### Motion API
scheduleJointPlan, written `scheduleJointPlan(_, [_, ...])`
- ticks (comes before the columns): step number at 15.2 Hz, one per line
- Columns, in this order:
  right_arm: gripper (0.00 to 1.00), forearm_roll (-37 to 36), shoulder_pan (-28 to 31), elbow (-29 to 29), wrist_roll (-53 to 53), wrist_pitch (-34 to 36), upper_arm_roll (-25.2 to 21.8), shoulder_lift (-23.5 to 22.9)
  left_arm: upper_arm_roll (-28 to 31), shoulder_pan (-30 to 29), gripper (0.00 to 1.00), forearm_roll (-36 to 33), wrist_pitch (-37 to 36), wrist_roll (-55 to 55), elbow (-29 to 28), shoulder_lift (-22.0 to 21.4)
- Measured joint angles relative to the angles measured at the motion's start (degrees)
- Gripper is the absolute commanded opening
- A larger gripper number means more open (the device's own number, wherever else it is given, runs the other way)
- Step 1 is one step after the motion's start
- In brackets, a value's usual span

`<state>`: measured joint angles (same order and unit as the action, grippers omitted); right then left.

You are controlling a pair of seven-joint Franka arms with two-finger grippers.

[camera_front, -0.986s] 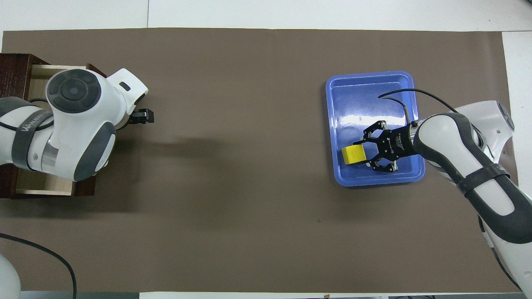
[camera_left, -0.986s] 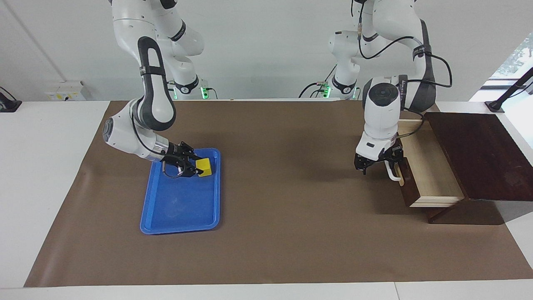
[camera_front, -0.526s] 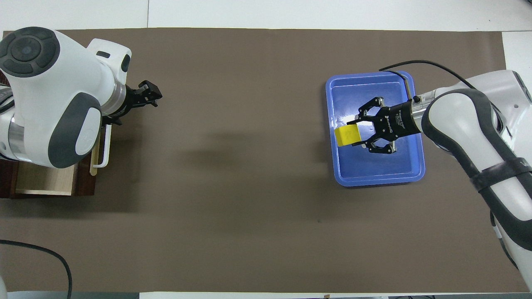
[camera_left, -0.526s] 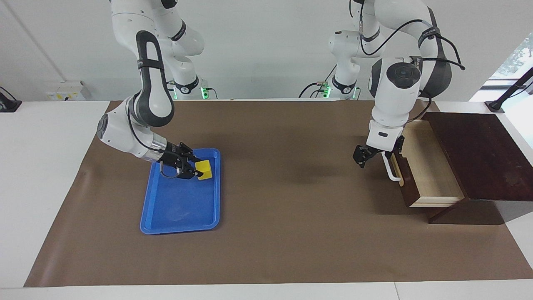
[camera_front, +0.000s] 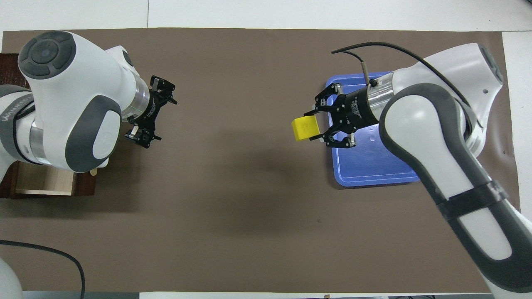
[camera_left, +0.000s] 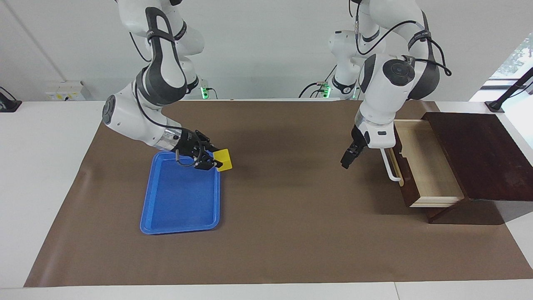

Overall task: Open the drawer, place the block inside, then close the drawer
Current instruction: 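Lift the block with the right gripper while the left gripper reaches toward it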

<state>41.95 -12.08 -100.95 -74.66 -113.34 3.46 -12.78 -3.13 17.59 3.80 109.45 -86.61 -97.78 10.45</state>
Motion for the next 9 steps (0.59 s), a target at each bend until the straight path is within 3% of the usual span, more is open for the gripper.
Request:
scheduleJointPlan(4, [0.00,0.00,-6.94,0.06,-10.54,-7.86,0.05,-0.21,-0.07,4.31,1.00,0.12,-0.08,-21.55,0.01,0.00])
scheduleJointPlan(9, [0.00,0.00,-10.16,0.03,-20.17,-11.60,0.06,-0.87,0.00,9.01,1.00,0.12,-0.61,-36.67,0.93,0.01])
